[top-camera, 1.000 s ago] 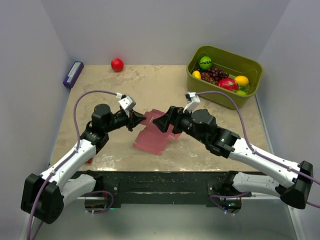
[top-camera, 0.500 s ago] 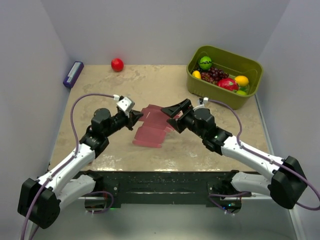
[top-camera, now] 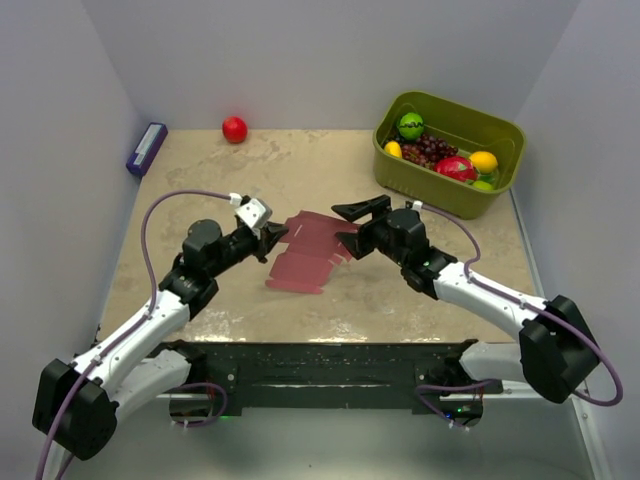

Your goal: Fold the paper box

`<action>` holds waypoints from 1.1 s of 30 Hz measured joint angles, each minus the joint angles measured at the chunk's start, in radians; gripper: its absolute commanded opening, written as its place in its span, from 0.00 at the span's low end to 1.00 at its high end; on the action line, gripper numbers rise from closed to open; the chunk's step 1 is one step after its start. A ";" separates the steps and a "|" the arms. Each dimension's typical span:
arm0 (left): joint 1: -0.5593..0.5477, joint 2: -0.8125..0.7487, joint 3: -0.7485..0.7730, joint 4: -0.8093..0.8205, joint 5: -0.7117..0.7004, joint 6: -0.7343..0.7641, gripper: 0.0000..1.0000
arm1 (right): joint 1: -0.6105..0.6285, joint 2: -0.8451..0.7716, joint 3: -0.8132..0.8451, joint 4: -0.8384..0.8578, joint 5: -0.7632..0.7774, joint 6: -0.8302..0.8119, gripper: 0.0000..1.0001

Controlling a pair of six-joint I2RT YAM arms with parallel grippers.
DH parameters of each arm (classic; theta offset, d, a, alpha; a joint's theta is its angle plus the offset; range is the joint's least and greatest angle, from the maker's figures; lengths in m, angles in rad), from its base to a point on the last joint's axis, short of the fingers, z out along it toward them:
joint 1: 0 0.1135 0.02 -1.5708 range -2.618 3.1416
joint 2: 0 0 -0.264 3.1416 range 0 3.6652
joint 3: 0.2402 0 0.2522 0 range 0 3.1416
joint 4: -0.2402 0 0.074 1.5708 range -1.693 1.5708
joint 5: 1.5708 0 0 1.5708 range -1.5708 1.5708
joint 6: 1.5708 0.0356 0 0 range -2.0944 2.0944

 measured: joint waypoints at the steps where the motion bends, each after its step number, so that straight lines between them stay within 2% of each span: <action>1: -0.002 0.000 0.000 0.000 0.001 0.006 0.00 | -0.006 0.002 0.000 0.003 0.000 0.008 0.78; 5: -0.011 -0.002 0.000 0.000 0.007 0.026 0.00 | -0.025 0.027 -0.001 0.017 -0.006 0.032 0.75; 14: -0.025 -0.007 0.000 -0.002 0.022 0.057 0.00 | -0.040 0.078 -0.018 0.032 -0.027 0.054 0.56; 15: -0.025 -0.008 0.000 -0.003 0.026 0.060 0.00 | -0.040 0.080 -0.018 0.037 -0.030 0.054 0.50; 21: -0.029 -0.005 0.000 -0.008 0.033 0.069 0.00 | -0.045 0.085 -0.023 0.068 -0.043 0.053 0.37; 26: -0.029 0.030 0.000 -0.007 0.035 0.063 0.00 | -0.045 0.085 -0.038 0.069 -0.044 0.047 0.20; 30: -0.029 0.063 0.000 -0.008 0.042 0.049 0.00 | -0.045 0.085 -0.063 0.069 -0.043 0.048 0.15; 33: -0.029 0.085 0.000 -0.007 0.045 0.047 0.00 | -0.048 0.087 -0.071 0.069 -0.039 0.049 0.05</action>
